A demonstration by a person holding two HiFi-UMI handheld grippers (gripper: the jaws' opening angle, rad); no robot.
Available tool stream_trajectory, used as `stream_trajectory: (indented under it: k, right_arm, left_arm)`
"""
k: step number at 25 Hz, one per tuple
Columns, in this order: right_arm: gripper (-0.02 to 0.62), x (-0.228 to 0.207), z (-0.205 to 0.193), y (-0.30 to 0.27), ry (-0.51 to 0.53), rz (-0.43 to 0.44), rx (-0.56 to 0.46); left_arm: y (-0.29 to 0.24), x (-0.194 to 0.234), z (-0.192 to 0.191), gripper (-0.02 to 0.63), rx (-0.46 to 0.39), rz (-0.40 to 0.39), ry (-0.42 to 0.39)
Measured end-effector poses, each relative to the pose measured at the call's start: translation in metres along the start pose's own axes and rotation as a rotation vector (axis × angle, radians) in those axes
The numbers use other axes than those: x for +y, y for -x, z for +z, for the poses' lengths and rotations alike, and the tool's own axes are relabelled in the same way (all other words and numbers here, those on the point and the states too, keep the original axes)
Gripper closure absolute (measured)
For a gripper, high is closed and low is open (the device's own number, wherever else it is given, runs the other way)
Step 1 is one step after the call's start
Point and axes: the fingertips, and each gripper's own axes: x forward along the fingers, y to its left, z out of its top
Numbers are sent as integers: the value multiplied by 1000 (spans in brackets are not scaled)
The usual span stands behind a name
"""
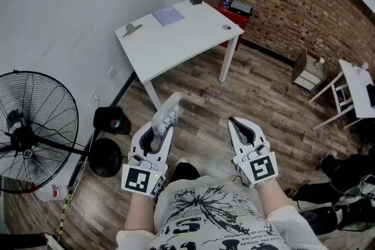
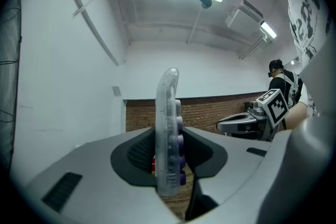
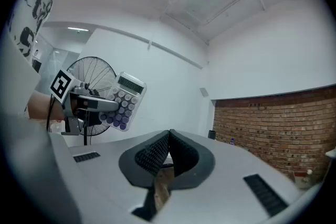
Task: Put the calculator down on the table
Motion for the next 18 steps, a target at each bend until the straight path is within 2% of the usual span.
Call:
stream_trajectory:
  k: [5,13,18]
  right_arm:
    - [583,-10,7,-2,-24,-15,-56]
    - [581,-40,-18,-5,-53,-22,7]
    - [581,-67,-41,-23,-105,-68,52]
  left_arm:
    - [-10,-5,-3,463,7,-3,-7]
    - [-47,-12,-6,463,33,-19,-8]
    - [-75,-5,-21,463,70,-33,5]
